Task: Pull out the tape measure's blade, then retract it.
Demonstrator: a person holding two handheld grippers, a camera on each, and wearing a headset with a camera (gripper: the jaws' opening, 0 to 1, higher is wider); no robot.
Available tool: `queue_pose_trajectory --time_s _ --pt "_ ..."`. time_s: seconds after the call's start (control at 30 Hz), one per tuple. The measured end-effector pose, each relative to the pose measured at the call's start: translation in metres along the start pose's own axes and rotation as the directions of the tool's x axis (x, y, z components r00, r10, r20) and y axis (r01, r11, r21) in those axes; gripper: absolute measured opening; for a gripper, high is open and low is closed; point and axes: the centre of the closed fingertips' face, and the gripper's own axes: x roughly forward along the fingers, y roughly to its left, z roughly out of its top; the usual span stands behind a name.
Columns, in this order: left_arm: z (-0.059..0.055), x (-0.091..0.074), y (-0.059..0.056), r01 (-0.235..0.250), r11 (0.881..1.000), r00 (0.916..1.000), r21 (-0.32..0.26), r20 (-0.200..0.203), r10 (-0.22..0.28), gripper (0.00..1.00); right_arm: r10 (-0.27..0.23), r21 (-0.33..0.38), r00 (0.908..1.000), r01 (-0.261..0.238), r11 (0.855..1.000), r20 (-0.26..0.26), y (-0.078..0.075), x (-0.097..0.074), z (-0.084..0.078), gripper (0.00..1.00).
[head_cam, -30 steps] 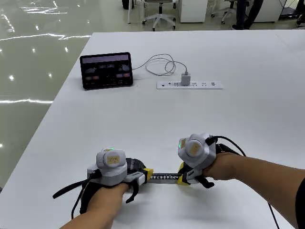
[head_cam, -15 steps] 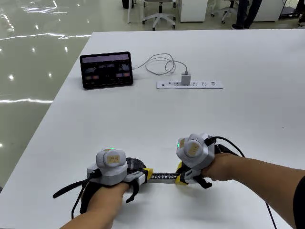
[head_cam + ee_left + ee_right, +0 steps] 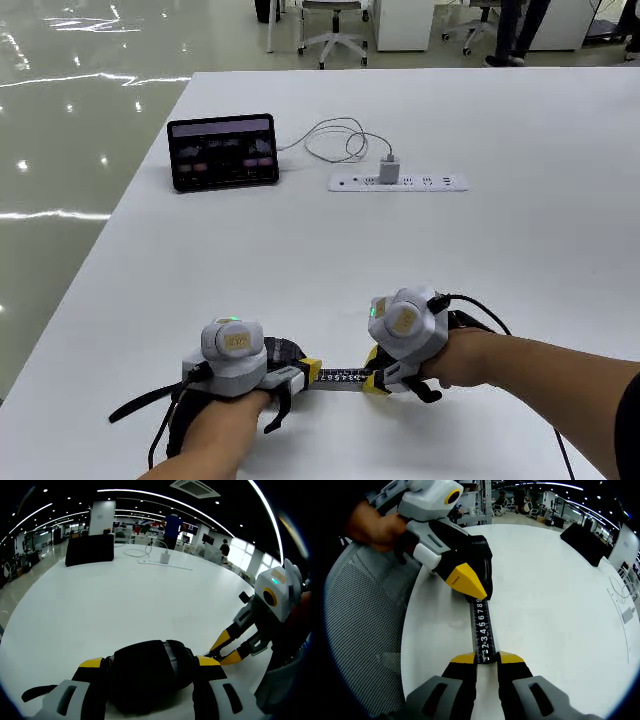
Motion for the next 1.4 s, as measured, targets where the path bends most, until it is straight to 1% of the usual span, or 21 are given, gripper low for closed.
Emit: queue_pose_trajectory --time_s 0.37,0.47,0.53,0.57,0.63,0.7,0.8,1.4 --pt "0.0 0.0 0.0 0.002 1.0 1.0 0.005 0.0 -0.002 0.66 -0.001 0.012 1.0 0.001 1.0 0.009 0.001 0.0 0.003 0.11" --pt "0.0 0.0 0.0 0.007 1.0 1.0 -0.002 0.003 -0.007 0.66 -0.001 0.013 0.9999 0.001 1.0 0.013 0.0 0.001 0.004 0.11" --pt "0.0 -0.001 0.001 0.018 1.0 0.9998 -0.018 0.008 -0.018 0.66 -0.006 0.023 0.9996 0.006 1.0 0.026 0.0 0.002 0.004 0.11" --pt "0.0 -0.001 0.001 0.023 0.999 0.9997 -0.03 0.009 -0.023 0.66 -0.009 0.02 0.999 0.008 1.0 0.043 0.0 0.002 0.005 0.11" --pt "0.001 -0.001 0.001 0.026 0.999 0.9996 -0.041 0.008 -0.026 0.66 -0.011 0.045 0.9983 0.008 0.999 0.057 0.0 0.001 0.005 0.11" --pt "0.0 -0.001 0.0 0.026 0.999 0.9996 -0.038 0.006 -0.026 0.66 -0.012 0.026 0.9985 0.011 1.0 0.054 0.0 0.002 0.006 0.11" --pt "0.0 -0.001 0.0 0.028 0.999 0.9996 -0.029 0.003 -0.028 0.66 -0.012 0.021 0.9979 0.011 1.0 0.063 -0.001 0.005 0.01 0.11" --pt "-0.001 -0.001 0.0 0.028 0.999 0.9996 -0.027 -0.001 -0.028 0.65 -0.015 0.02 0.9984 0.014 1.0 0.055 0.0 0.011 0.019 0.11"
